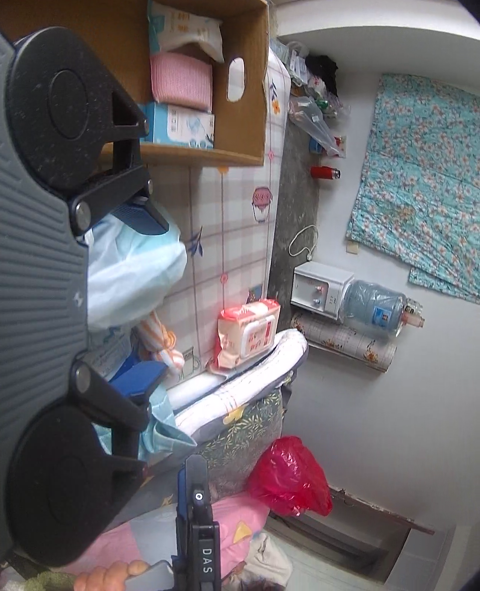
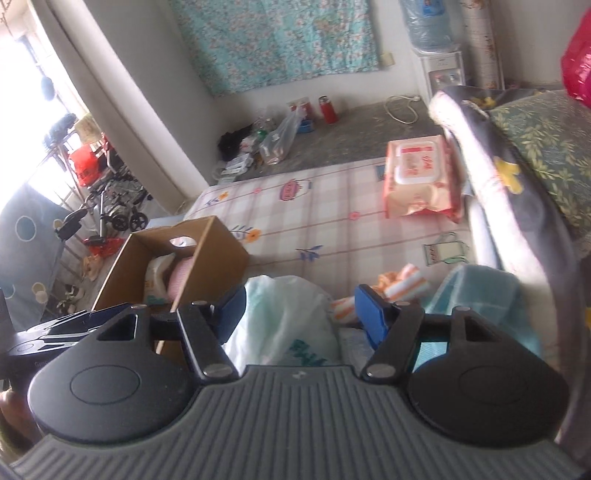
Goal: Organize soft objects
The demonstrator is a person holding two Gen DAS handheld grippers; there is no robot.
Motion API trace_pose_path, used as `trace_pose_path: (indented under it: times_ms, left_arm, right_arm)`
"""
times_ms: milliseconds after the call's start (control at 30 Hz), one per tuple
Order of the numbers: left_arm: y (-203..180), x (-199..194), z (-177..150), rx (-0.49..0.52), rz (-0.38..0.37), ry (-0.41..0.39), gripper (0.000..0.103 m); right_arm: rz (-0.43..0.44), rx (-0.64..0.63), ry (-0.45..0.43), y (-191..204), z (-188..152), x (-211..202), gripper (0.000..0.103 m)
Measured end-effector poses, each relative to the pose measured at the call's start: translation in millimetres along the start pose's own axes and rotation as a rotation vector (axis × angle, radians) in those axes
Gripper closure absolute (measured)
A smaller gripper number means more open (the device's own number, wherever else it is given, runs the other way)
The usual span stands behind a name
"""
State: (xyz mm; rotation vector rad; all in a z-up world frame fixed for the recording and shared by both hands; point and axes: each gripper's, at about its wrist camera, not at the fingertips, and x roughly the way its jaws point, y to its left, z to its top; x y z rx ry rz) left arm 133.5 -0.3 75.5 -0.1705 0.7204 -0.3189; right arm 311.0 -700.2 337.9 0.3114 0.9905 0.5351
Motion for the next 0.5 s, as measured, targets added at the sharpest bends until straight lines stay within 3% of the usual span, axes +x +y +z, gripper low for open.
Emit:
trace_pose_path:
  times_ms: [133,267,333,500]
  left_arm:
    - [-36.8,28.8,-20.6,0.022,-0.080,0.029,0.030]
    - [-64.6,59.6,-48.8,0.049,-0.151,0.112,0.048]
    - [-72.8,73.3,-64.1,0.068,-0.183,0.155,0.056]
    - [-76.6,106.6,-88.0,0.074,-0.191,0.260,0.082]
  right_arm:
    - [-0.040,0.039,-0.007,-42.4,-18.7,-22.7,0.038]
    - [-0.013,0.082,0.013,-64.3,-45.2,-20.7,0.038]
    - [0.011,0.101,0.038,-73.5,-59.9,-13.9,0.043]
    - [0.062,0.201,0.153,-87.3,-87.1,26.6,0.054]
